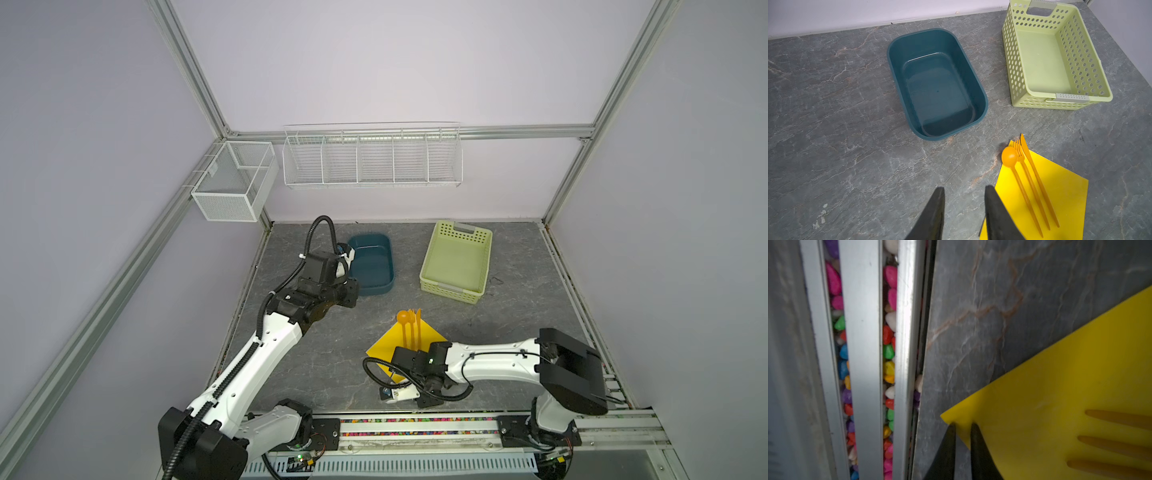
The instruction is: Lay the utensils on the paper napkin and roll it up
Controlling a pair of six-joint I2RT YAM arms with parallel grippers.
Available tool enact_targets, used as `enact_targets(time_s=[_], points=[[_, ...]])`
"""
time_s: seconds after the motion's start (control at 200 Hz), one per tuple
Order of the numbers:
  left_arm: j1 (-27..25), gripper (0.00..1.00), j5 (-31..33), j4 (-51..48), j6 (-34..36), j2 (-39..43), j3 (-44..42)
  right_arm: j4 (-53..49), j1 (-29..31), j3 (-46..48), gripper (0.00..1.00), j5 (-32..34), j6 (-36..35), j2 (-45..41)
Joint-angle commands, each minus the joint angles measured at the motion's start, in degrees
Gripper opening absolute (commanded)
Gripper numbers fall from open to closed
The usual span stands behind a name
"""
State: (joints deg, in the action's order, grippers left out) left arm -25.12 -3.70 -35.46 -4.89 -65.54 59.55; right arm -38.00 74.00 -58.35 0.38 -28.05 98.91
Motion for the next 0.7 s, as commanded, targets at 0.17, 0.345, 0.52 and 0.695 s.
enact_targets(time_s=[0.17,0.345,0.52,0.695], points=[[0.3,0.33,-2.6,0.1,-0.2,0.0,-1.0,-1.0,0.5,-0.1,0.07,-0.5,-0.3,-2.8],[0.2,0.33,-5.2,0.7,-0.3,-0.9,-0.9,-1.6,0.6,-0.6,0.12,0.5,0.7,-4.0],[0.2,0.33,-4.8,0.4,0.0,-1.1,-0.7,-0.5,2.2,-0.9,0.25,-0.6,2.3,-4.5],[0.2,0.33,-4.6,0.1,0.1,-0.9,-0.7,0.4,3.5,-0.5,0.26,-0.7,3.4,-2.4]])
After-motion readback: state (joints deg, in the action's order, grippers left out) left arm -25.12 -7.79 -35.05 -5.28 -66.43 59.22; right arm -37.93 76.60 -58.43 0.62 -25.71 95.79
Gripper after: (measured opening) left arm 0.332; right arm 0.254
